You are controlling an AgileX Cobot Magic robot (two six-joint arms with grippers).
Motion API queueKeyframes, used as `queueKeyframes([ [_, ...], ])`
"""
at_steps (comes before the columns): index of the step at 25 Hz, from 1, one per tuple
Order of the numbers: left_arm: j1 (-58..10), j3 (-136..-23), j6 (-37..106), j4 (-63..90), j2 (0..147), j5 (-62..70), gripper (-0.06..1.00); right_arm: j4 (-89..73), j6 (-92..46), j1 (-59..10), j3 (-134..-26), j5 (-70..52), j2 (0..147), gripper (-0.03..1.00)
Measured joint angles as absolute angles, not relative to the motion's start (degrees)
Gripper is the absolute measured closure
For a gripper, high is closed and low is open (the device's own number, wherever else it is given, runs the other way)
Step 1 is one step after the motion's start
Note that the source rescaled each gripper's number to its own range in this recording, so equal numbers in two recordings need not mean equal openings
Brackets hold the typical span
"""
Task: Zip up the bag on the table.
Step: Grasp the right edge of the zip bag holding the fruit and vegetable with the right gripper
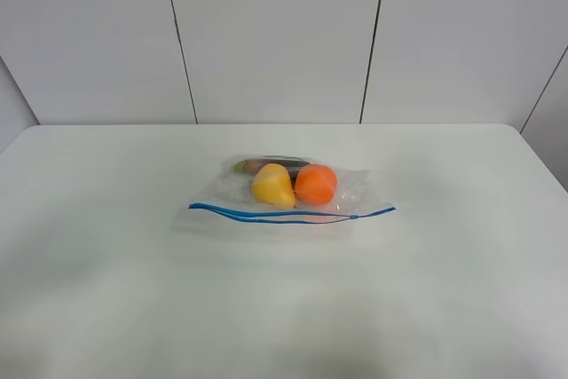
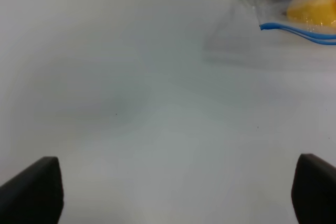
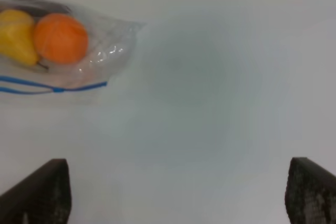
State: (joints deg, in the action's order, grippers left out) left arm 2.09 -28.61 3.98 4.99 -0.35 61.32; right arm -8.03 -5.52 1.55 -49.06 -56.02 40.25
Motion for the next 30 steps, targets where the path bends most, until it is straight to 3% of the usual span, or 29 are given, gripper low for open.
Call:
queueKeyframes([
  [6, 2.09, -28.61, 3.98, 4.99, -0.35, 61.32, -0.06, -17.27, -6.78, 1.55, -64.55, -57.85, 66.01, 0.00],
  [12, 2.09, -28.61, 3.98, 4.99, -0.35, 61.32, -0.06, -28.94, -12.68, 1.55, -71.74, -62.19, 86.42, 0.00],
  [21, 2.09, -28.61, 3.98, 4.99, -0.35, 61.32, -0.06, -35.15, -13.61, 1.55, -72.06, -67.97, 103.94, 0.03],
  [30, 2.09, -28.61, 3.98, 4.99, -0.35, 61.32, -0.06, -40.27, -16.63, 2.32, -62.68, -69.05, 105.27, 0.05],
])
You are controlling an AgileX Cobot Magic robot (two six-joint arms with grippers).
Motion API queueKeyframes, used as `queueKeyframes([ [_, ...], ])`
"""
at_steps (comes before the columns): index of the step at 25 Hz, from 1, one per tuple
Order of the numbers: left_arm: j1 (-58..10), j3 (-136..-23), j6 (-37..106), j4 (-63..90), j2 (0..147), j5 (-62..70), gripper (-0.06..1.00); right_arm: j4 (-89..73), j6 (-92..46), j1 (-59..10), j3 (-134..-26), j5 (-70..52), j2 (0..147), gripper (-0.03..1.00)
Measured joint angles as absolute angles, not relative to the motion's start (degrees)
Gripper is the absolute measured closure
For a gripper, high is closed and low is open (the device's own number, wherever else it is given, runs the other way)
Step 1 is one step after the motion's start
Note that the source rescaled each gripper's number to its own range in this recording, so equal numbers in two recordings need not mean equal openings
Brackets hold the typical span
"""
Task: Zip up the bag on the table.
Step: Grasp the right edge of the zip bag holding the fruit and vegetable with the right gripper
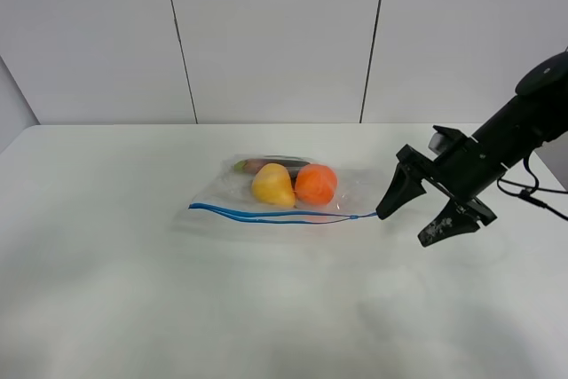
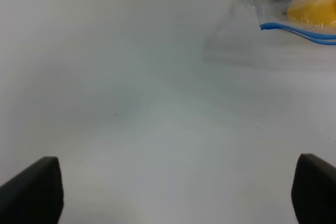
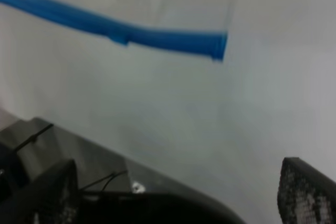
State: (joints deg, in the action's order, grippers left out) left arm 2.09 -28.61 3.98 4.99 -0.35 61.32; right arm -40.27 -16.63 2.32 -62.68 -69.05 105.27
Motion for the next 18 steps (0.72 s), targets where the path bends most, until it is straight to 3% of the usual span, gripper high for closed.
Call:
queueKeyframes([
  [11, 2.09, -28.61, 3.98, 4.99, -0.35, 61.32, -0.06, -49.74, -19.75, 8.82, -62.67, -67.02, 104.45, 0.05],
  [18, 2.09, -28.61, 4.02, 4.99, -0.35, 61.32, -0.06, -52.56, -20.14, 9.49, -63.06, -68.19, 108.62, 0.10],
])
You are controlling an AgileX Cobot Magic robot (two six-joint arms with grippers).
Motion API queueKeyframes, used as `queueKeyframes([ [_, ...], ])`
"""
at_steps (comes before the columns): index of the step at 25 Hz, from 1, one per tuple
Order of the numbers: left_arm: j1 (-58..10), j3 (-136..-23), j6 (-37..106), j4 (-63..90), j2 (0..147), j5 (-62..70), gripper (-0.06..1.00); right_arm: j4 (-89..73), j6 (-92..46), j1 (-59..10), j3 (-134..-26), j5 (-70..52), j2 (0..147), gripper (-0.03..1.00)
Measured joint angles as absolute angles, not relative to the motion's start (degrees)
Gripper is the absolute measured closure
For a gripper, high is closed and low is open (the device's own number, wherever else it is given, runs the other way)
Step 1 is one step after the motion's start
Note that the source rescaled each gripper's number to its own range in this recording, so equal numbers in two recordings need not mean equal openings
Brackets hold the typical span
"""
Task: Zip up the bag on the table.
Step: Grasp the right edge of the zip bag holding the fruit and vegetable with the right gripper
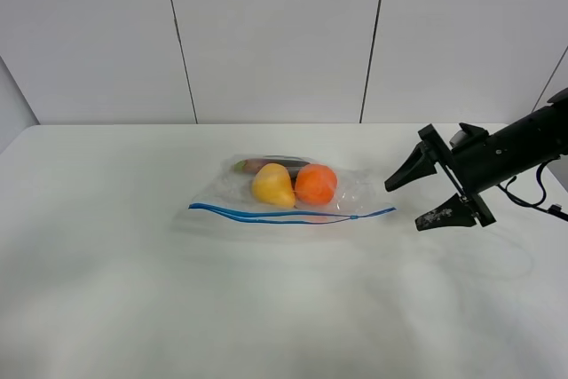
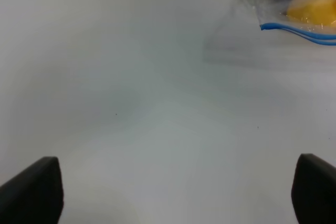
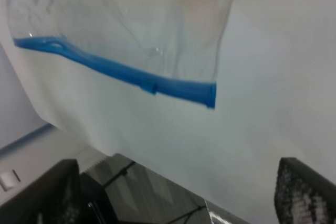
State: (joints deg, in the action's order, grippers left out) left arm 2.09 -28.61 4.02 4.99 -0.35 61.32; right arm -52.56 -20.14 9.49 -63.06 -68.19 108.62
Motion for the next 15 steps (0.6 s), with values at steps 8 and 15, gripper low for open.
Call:
queueKeyframes([
  [8, 2.09, -28.61, 4.02, 4.99, -0.35, 61.32, -0.06, -54.83, -20.14, 9.49, -63.06, -67.90, 111.52, 0.36],
  [15, 2.09, -28.61, 4.02, 4.99, -0.35, 61.32, -0.06, -56.58, -20.14, 9.49, -63.08, -66.41, 112.21, 0.43],
])
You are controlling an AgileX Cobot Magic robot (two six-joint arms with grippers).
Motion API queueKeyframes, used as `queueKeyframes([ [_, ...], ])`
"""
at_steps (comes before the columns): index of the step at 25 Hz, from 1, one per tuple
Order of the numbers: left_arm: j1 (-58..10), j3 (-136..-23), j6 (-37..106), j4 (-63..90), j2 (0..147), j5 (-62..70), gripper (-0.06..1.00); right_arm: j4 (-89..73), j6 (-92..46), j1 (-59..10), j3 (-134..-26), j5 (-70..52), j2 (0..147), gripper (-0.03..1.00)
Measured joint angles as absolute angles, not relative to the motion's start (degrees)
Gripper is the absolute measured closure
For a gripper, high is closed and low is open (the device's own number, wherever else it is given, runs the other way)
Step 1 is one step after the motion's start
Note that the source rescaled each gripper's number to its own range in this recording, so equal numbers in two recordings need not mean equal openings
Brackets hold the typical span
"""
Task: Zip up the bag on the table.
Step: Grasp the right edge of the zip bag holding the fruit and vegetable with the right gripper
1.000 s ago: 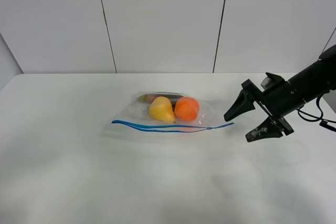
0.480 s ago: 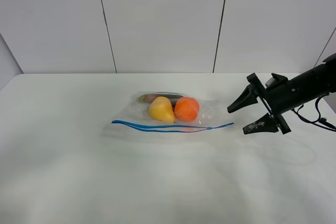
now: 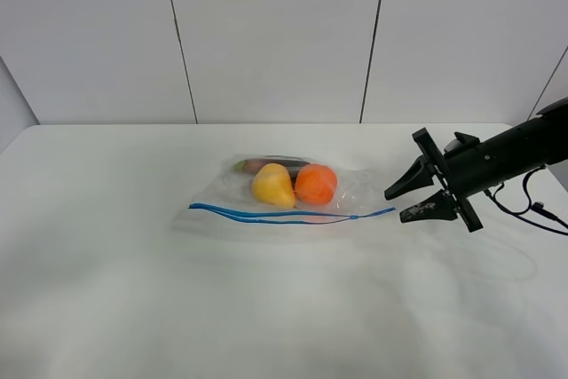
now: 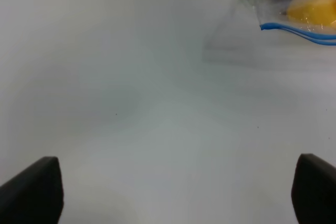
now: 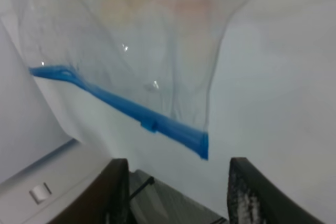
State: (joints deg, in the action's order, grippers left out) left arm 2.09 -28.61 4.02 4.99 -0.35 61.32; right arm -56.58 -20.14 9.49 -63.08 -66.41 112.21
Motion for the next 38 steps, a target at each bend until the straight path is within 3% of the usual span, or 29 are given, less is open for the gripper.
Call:
queueKeyframes([
  [19, 2.09, -28.61, 4.02, 4.99, -0.35, 61.32, -0.06, -58.04, -20.14, 4.86, -63.08, -62.74, 113.99, 0.45],
  [28, 2.09, -28.61, 4.02, 4.99, -0.35, 61.32, -0.06, -58.16, -20.14, 4.86, -63.08, -61.59, 113.99, 0.76],
  [38, 2.09, -28.61, 3.97, 4.99, -0.35, 61.32, -0.06, -58.16, -20.14, 4.86, -63.08, -61.45, 113.99, 0.80],
])
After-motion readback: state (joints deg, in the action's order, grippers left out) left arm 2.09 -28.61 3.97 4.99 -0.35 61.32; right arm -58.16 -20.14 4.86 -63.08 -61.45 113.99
